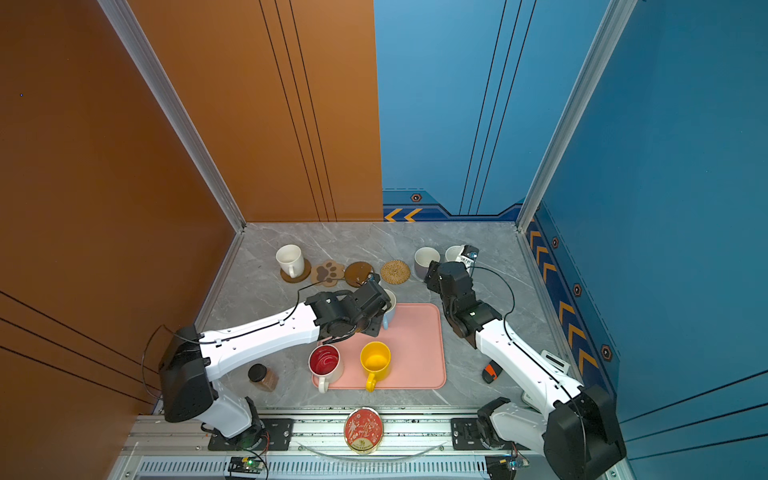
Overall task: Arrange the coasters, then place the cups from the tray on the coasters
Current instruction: 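Lower the left gripper onto the rim of the blue-handled white mug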
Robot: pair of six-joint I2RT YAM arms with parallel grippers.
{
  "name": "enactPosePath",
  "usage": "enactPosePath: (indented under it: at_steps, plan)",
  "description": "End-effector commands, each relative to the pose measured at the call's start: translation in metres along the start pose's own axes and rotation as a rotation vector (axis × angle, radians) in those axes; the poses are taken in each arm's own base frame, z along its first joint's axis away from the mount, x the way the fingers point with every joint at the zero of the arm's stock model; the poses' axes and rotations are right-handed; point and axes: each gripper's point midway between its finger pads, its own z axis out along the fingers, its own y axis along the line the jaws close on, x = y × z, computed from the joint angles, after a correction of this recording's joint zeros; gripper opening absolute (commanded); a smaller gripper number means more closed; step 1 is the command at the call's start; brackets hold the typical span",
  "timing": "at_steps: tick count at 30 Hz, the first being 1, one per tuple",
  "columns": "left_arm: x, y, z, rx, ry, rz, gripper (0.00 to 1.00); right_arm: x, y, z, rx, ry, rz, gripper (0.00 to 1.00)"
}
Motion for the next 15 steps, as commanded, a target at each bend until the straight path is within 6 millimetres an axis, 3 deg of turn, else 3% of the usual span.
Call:
enactPosePath:
  at_steps: [1, 15]
  plan:
    - [-0.005, -0.005, -0.003, -0.014, -0.014, -0.048, 0.52, -0.002, -0.005, -0.003, -0.009, -0.009, 0.028, 0.74]
    - [0.0, -0.014, 0.014, -0.025, 0.018, -0.126, 0.5, 0.003, -0.01, 0.004, -0.009, 0.01, 0.045, 0.75]
